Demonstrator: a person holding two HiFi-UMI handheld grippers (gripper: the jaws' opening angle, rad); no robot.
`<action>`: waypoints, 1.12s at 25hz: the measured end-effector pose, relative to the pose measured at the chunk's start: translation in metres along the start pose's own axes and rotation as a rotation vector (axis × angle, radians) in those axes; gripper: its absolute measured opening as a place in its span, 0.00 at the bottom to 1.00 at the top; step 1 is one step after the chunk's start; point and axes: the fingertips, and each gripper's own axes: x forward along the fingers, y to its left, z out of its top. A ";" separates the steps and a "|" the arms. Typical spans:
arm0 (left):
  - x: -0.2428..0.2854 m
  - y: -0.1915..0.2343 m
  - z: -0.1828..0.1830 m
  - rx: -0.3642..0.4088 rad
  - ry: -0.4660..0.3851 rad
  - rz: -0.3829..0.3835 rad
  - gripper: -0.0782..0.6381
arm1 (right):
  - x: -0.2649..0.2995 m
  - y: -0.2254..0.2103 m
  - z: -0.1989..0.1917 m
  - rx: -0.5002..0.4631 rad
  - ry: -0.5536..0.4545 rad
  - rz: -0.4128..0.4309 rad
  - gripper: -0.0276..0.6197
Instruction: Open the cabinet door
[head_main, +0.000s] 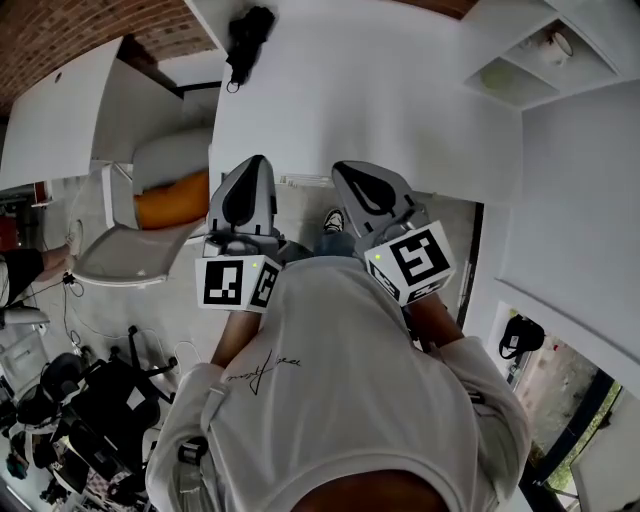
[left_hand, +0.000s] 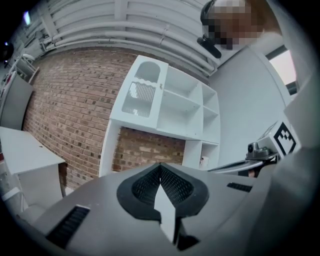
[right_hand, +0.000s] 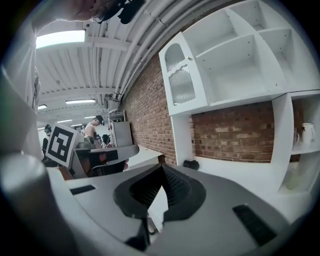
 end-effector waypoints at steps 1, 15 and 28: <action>0.002 0.002 0.001 -0.006 -0.001 0.010 0.13 | 0.003 -0.003 0.002 0.013 -0.010 0.005 0.08; 0.044 0.021 0.008 0.057 0.028 -0.077 0.13 | 0.036 -0.045 0.079 -0.029 -0.158 -0.100 0.08; 0.056 0.046 0.006 0.068 0.028 -0.073 0.13 | 0.072 -0.098 0.162 -0.133 -0.256 -0.217 0.08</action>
